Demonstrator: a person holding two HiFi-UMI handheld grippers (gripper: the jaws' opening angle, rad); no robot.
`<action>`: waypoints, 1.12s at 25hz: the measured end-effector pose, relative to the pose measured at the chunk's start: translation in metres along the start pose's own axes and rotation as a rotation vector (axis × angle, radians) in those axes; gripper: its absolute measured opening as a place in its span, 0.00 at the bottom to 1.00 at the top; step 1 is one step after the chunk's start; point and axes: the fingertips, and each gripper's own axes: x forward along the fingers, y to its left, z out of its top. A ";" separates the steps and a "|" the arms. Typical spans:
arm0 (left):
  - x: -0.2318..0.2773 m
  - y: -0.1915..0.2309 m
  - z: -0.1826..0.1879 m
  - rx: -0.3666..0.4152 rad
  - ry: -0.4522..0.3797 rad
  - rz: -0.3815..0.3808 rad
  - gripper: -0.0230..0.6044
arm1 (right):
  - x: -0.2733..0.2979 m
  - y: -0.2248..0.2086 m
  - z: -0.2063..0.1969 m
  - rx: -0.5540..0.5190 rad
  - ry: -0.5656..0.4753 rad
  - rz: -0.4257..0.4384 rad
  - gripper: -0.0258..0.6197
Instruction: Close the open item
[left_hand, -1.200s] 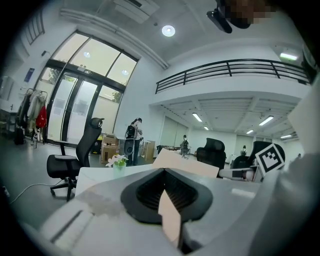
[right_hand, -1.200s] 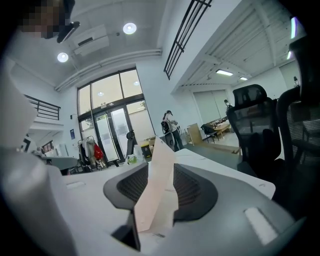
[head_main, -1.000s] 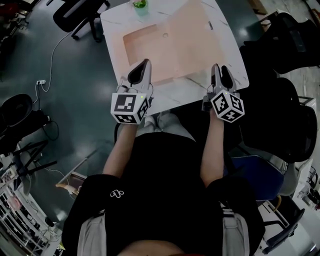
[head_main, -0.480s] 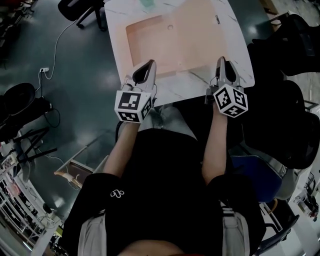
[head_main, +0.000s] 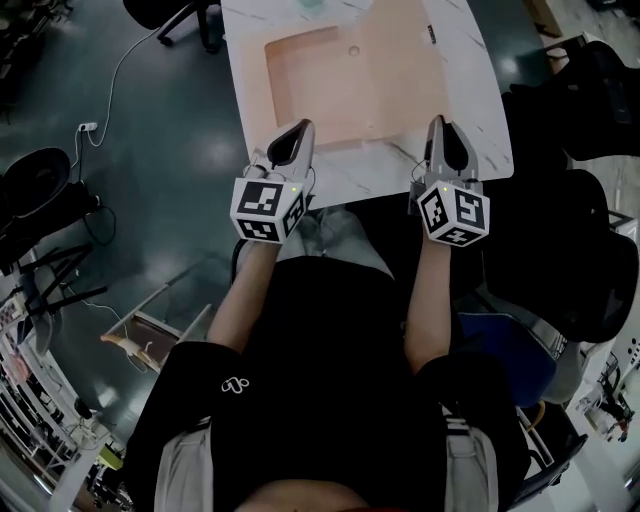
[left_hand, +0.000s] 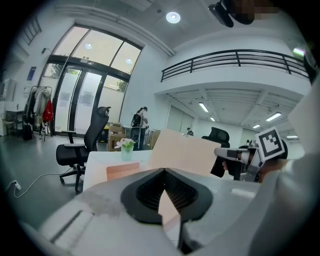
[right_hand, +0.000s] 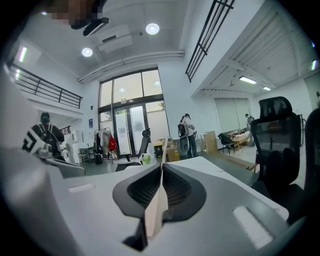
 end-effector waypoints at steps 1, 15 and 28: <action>-0.002 0.004 0.001 -0.003 -0.004 0.005 0.03 | 0.001 0.009 0.002 -0.023 0.001 0.015 0.04; -0.037 0.055 0.001 -0.052 -0.031 0.066 0.04 | 0.010 0.113 -0.002 -0.334 0.065 0.173 0.07; -0.053 0.090 -0.002 -0.081 -0.038 0.091 0.03 | 0.031 0.211 -0.045 -0.556 0.172 0.381 0.09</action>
